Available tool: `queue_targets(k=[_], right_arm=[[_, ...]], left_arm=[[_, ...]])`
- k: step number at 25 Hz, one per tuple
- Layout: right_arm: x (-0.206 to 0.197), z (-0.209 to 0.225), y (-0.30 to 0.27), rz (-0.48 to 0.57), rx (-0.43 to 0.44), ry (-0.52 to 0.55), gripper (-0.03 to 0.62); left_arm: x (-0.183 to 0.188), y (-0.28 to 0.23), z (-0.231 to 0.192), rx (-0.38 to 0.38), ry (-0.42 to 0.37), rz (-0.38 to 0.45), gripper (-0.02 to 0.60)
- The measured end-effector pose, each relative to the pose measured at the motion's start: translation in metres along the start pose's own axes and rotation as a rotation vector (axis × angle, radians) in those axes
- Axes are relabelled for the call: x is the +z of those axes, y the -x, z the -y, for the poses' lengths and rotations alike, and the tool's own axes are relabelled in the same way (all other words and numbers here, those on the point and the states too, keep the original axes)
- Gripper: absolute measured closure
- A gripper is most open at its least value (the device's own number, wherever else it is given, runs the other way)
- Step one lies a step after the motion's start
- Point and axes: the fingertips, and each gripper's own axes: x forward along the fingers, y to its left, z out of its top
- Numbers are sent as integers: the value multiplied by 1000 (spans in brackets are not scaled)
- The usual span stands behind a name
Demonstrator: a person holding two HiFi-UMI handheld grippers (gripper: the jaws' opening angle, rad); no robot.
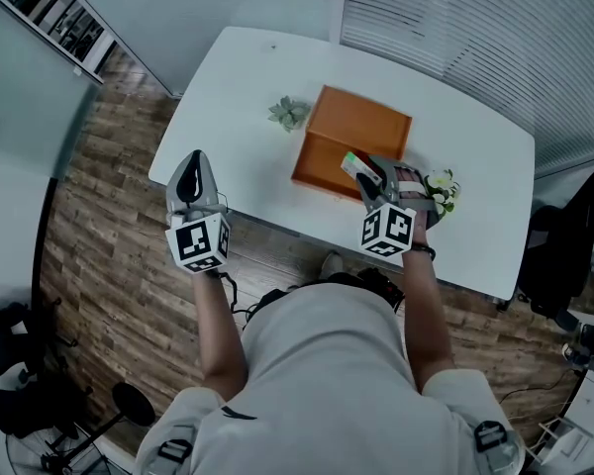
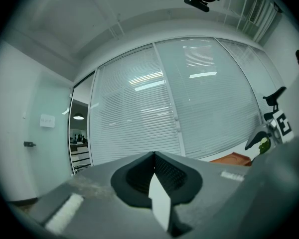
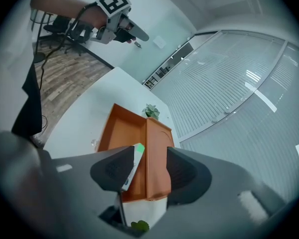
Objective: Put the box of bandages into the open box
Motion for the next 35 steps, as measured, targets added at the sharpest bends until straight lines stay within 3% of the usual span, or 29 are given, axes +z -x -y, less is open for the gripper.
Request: queue_targets(k=[7,10,14,17,21,23,26,35], right_arm=[[-1,1,3,-3,-3,-17,382],[2,4,6,17,-15,-80,382],[9,25,17,134,-27,-353,382],[17,52,37,305,-62,-616,382],[15,92,74,574,-158,-935,400],[5,106,92,648,-228,-1022,456],[-9,111,105,663,-301,-1035,590],[-11,100,106,647,-288,-1018,594]], left_arm=[[0,5,-2,4,1,1,575],[0,6,-2,3,1,2,575],[0,7,-1,1,0,2,575],[0,7,0,-4,0,6,575],[2,9,2,-8,-2,13,575],[3,10,3,-9,-1,15,575],[3,10,2,-12,1,21,575],[6,9,2,-20,2,31,575]])
